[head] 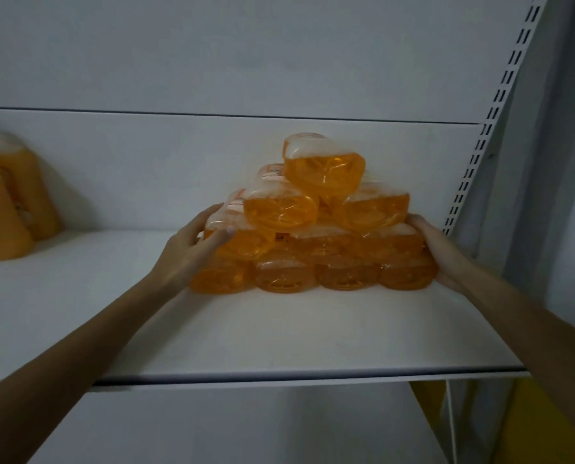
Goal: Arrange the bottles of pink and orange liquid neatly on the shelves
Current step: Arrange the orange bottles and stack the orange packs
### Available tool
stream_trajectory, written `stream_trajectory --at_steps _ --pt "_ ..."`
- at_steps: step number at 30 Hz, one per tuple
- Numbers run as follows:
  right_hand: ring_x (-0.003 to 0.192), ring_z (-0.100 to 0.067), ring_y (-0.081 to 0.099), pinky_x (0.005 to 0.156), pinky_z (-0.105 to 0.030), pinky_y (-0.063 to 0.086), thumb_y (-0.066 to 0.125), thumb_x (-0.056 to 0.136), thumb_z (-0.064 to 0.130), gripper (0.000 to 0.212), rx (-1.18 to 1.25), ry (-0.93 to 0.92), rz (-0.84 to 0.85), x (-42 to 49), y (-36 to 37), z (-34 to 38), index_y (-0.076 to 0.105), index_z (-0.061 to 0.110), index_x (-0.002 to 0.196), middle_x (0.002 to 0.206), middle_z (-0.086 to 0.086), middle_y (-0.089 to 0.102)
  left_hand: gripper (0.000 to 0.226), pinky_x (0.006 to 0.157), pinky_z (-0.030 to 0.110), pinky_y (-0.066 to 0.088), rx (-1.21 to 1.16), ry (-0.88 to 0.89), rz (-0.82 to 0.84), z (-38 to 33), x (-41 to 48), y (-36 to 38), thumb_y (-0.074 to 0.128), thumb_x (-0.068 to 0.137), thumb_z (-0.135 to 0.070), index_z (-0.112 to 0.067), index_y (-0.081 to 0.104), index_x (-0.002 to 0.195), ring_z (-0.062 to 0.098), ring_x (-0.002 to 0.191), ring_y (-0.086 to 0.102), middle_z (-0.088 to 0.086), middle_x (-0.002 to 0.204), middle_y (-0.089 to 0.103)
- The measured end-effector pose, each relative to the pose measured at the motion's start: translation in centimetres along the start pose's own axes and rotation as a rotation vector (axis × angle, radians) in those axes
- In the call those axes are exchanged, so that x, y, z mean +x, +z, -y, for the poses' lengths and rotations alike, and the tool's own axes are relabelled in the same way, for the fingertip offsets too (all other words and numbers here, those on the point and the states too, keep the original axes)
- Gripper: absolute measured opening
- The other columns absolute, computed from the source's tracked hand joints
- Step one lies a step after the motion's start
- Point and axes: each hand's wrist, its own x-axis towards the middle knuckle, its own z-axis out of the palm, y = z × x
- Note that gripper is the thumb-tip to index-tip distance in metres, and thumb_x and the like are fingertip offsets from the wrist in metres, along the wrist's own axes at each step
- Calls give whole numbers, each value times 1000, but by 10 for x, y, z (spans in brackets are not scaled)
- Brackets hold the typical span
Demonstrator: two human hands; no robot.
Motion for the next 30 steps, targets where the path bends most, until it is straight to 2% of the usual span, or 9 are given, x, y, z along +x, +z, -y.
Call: stream_trajectory --at_steps 4,9,12,17,21,25,27,29,30 --pt "95 -24 67 88 -37 51 51 88 51 37 -31 21 -2 4 56 9 71 22 98 99 -9 73 80 75 18 40 37 13 -73 12 -11 -51 44 62 -72 -35 42 133 14 108 49 -7 126 50" --pt "98 -23 67 93 -39 51 54 80 61 51 -67 21 20 6 124 19 69 23 110 101 -6 72 114 81 29 42 109 -9 -126 24 -24 -112 40 41 -96 -26 45 131 19 107 50 -3 119 51" --pt "93 -19 66 86 -33 52 50 83 62 47 -113 3 34 5 157 25 68 25 106 98 -3 71 130 84 31 41 174 3 -159 38 -25 -143 31 37 -101 -16 46 134 19 106 49 2 121 53" --pt "108 -20 59 103 -38 42 41 87 63 49 -249 -3 33 -1 180 37 62 30 116 117 -2 65 124 86 28 39 209 15 -111 47 -27 -170 28 39 -102 -24 42 134 18 110 47 1 128 50" --pt "95 -12 57 80 -28 43 34 96 48 34 -352 20 114 -7 175 54 58 28 110 107 6 62 93 88 26 39 197 108 -64 38 -23 -175 31 56 -90 -35 36 131 19 117 46 0 133 48" --pt "122 -20 47 98 -32 34 44 94 50 50 -568 -196 -170 6 173 81 54 17 129 136 0 51 82 99 32 33 199 212 -70 15 -10 -176 26 74 -72 -24 41 139 18 128 41 2 144 43" --pt "122 -17 46 94 -28 32 43 96 47 49 -547 -360 -250 8 186 111 52 15 131 137 -2 51 67 95 27 32 219 217 -71 -8 -1 -169 28 88 -64 -18 50 132 10 117 46 1 137 49" --pt "124 -17 45 95 -29 31 37 97 51 52 -596 -397 -198 18 205 142 50 17 134 138 -1 51 59 84 22 34 265 154 -58 -34 12 -157 25 96 -55 -11 57 119 2 92 49 -4 115 55" --pt "126 -18 45 97 -31 31 33 95 57 58 -650 -375 -134 24 217 154 47 18 136 140 -2 50 60 83 25 34 281 109 -22 -45 20 -150 23 95 -56 -12 57 118 5 91 51 -4 114 57"
